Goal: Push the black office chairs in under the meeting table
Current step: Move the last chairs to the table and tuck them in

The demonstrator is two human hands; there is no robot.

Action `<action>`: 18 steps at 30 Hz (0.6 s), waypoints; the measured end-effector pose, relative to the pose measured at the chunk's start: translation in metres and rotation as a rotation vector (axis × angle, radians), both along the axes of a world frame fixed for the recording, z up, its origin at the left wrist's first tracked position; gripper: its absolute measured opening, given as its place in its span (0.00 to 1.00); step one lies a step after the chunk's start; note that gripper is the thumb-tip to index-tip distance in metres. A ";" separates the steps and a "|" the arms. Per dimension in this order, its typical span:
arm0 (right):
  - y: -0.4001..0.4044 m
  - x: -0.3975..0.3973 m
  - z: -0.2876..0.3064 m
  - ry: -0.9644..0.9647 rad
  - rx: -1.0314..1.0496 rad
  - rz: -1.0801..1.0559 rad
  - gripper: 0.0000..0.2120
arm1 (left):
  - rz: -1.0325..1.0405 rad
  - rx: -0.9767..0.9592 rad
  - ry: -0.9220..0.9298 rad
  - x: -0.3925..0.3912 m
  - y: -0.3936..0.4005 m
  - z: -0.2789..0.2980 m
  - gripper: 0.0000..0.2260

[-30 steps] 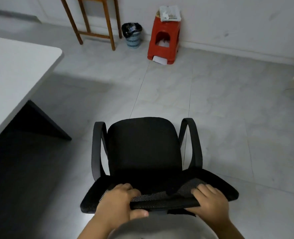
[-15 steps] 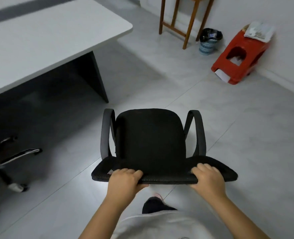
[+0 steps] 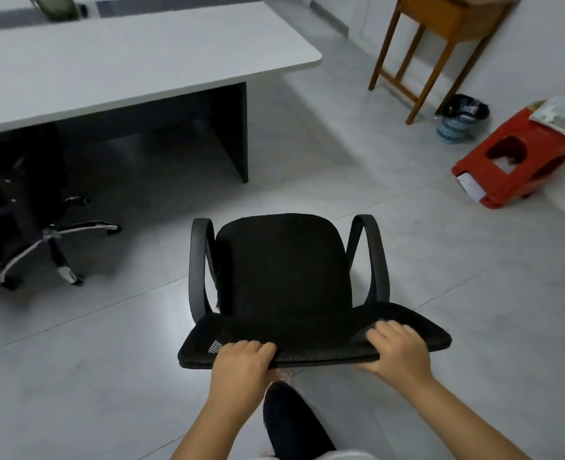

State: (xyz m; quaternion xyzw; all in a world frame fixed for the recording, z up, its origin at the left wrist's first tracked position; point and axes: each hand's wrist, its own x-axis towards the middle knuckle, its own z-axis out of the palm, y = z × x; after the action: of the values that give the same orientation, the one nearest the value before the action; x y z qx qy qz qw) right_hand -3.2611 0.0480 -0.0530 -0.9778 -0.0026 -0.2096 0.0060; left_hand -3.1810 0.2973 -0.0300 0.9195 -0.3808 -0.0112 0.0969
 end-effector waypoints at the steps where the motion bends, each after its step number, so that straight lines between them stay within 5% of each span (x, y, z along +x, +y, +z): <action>1: -0.001 0.004 0.001 0.003 -0.006 0.023 0.24 | 0.030 -0.005 -0.003 -0.003 0.002 0.000 0.18; 6: -0.020 0.037 0.009 -0.012 0.021 0.113 0.32 | 0.103 0.043 -0.014 0.003 -0.001 0.007 0.18; 9: -0.031 0.055 0.006 -0.007 -0.018 0.188 0.27 | 0.184 0.024 -0.107 0.006 0.000 0.002 0.17; 14: -0.047 0.089 0.004 -0.017 0.001 0.277 0.26 | 0.281 -0.121 -0.332 0.016 -0.012 -0.003 0.30; 18: -0.058 0.118 0.002 -0.062 0.022 0.360 0.32 | 0.320 -0.062 -0.361 0.034 -0.022 -0.001 0.16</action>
State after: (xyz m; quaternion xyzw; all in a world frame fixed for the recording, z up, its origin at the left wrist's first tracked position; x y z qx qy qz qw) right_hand -3.1427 -0.0102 -0.0508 -0.9545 -0.1752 -0.2352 0.0538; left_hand -3.1475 0.2750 -0.0309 0.9518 -0.2417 0.1804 0.0561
